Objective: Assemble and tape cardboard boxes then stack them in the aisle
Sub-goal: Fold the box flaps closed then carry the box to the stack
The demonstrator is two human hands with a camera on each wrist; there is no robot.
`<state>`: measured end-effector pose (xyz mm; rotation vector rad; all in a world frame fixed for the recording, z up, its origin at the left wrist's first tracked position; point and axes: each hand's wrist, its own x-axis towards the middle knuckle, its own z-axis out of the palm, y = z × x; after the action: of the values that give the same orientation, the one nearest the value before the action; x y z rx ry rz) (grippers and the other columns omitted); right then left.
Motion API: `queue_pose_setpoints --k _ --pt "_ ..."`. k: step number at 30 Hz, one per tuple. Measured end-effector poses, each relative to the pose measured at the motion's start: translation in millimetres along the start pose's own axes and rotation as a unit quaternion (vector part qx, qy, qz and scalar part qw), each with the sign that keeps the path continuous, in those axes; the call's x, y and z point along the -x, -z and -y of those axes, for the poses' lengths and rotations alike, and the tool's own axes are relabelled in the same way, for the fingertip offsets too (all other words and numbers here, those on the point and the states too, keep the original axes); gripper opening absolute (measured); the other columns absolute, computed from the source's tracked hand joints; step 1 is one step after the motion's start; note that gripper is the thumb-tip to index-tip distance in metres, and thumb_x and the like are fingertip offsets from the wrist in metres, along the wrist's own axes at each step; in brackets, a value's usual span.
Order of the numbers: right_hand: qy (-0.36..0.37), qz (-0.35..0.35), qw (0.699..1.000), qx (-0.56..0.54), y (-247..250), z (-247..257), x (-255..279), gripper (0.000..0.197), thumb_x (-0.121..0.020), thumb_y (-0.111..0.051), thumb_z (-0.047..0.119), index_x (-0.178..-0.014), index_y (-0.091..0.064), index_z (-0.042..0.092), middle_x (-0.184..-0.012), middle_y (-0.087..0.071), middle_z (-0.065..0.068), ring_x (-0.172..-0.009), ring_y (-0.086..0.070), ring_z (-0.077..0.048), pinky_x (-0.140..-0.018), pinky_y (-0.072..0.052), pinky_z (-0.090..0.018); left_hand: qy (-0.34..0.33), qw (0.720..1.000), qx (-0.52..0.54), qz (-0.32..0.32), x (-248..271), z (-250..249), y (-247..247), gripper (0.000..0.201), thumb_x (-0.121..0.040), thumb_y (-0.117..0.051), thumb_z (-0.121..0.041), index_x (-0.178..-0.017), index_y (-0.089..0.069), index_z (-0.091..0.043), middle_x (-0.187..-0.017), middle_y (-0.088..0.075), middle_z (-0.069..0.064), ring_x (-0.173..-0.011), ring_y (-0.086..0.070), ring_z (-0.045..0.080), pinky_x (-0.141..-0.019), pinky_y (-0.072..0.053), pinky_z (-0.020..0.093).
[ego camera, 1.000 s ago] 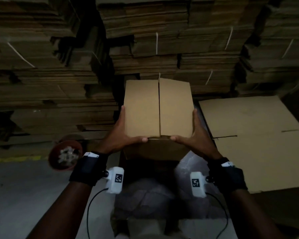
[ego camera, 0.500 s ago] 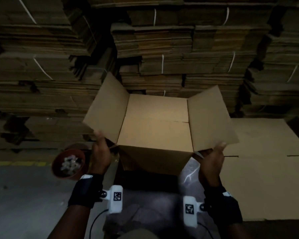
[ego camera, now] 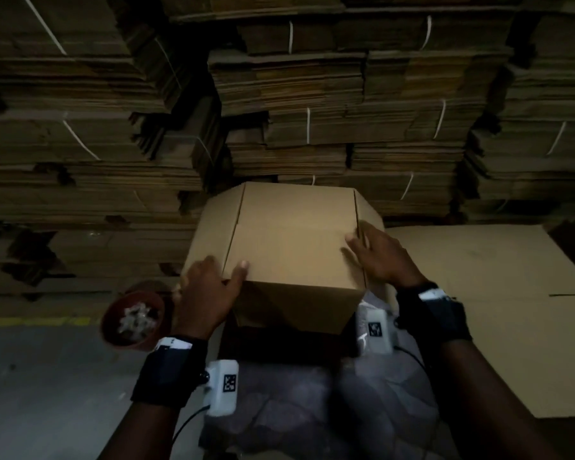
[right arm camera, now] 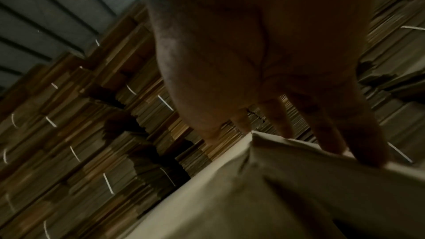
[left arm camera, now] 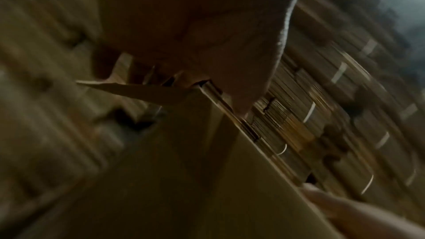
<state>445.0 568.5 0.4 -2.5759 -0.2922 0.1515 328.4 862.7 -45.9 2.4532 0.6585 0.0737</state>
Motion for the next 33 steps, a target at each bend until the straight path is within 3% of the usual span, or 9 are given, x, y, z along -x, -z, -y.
queue_pose_setpoints --k 4,8,14,17,20,23,27,30,33 --pt "-0.021 0.037 0.998 0.039 -4 -4 -34 0.059 -0.107 -0.039 0.036 -0.161 -0.016 0.027 -0.133 -0.061 -0.024 -0.117 -0.057 -0.040 -0.089 -0.043 -0.041 0.030 0.990 0.109 0.080 5 -5 -8 0.109 -0.079 -0.051 -0.081 -0.158 -0.019 -0.013 -0.165 -0.020 0.014 -0.150 -0.023 0.035 -0.119 -0.027 0.050" --pt "-0.042 0.029 0.998 0.025 -4 -6 -25 0.061 -0.105 -0.043 0.036 -0.160 -0.019 0.028 -0.132 -0.060 -0.024 -0.116 -0.057 -0.039 -0.092 -0.045 -0.041 0.041 0.994 0.097 0.021 -4 4 -4 0.099 -0.081 -0.054 -0.078 -0.158 -0.021 -0.026 -0.167 -0.005 0.014 -0.153 -0.003 0.034 -0.120 -0.015 0.056" --pt "-0.006 0.008 0.999 0.040 -2 -14 24 0.052 -0.101 -0.045 0.046 -0.149 -0.049 0.026 -0.131 -0.062 -0.015 -0.123 -0.056 -0.034 -0.095 -0.044 -0.037 0.045 0.976 0.199 -0.074 -41 8 3 0.079 -0.086 -0.059 -0.070 -0.133 -0.049 -0.008 -0.127 -0.058 0.022 -0.116 -0.057 0.041 -0.088 -0.043 0.042" --pt "0.076 -0.019 0.995 0.063 3 -15 40 0.032 -0.097 -0.056 0.029 -0.122 -0.072 0.017 -0.092 -0.062 -0.007 -0.094 -0.062 -0.032 -0.074 -0.040 -0.031 0.010 0.975 0.197 -0.101 -59 -14 8 0.042 -0.099 -0.062 -0.029 -0.130 -0.053 -0.002 -0.123 -0.063 0.023 -0.115 -0.059 0.038 -0.087 -0.040 0.035" --pt "0.137 -0.038 0.985 0.093 -1 -15 46 0.012 -0.089 -0.072 0.014 -0.097 -0.079 0.018 -0.086 -0.063 -0.002 -0.088 -0.059 -0.029 -0.071 -0.047 -0.038 -0.034 0.976 0.197 -0.090 -76 -33 13 0.033 -0.097 -0.065 -0.021 -0.125 -0.058 -0.005 -0.117 -0.066 0.019 -0.109 -0.063 0.035 -0.083 -0.042 0.032" --pt "0.171 -0.044 0.979 0.102 -14 -13 52 0.014 -0.087 -0.078 0.029 -0.100 -0.078 0.035 -0.095 -0.061 0.007 -0.097 -0.052 -0.020 -0.078 -0.043 -0.043 -0.146 0.979 0.143 0.003 -80 -50 12 0.044 -0.097 -0.065 -0.028 -0.136 -0.056 -0.012 -0.136 -0.057 0.014 -0.126 -0.056 0.028 -0.091 -0.042 0.028" --pt "0.185 -0.022 0.977 0.104 -19 -1 52 0.018 -0.086 -0.069 0.051 -0.102 -0.074 0.045 -0.103 -0.046 0.018 -0.107 -0.044 -0.014 -0.081 -0.025 -0.038 -0.347 0.924 -0.102 0.126 -69 -67 2 0.062 -0.085 -0.033 -0.075 -0.140 -0.048 -0.049 -0.165 -0.017 -0.005 -0.152 -0.005 0.027 -0.115 -0.012 0.060" --pt "0.161 0.049 0.977 0.129 -11 8 43 0.032 -0.089 -0.071 0.050 -0.120 -0.065 0.049 -0.125 -0.045 0.015 -0.127 -0.035 -0.016 -0.087 -0.019 -0.035 -0.414 0.864 -0.212 0.192 -67 -73 -1 0.067 -0.083 -0.017 -0.082 -0.137 -0.047 -0.055 -0.165 -0.014 -0.006 -0.151 0.001 0.025 -0.113 -0.010 0.063" --pt "0.147 0.093 0.976 0.133 -1 15 33 0.053 -0.090 -0.069 0.053 -0.139 -0.051 0.049 -0.148 -0.038 0.011 -0.139 -0.024 -0.015 -0.093 -0.019 -0.034 -0.423 0.862 -0.210 0.183 -69 -74 6 0.064 -0.085 -0.017 -0.080 -0.130 -0.054 -0.052 -0.162 -0.022 -0.007 -0.150 -0.003 0.023 -0.112 -0.016 0.060"
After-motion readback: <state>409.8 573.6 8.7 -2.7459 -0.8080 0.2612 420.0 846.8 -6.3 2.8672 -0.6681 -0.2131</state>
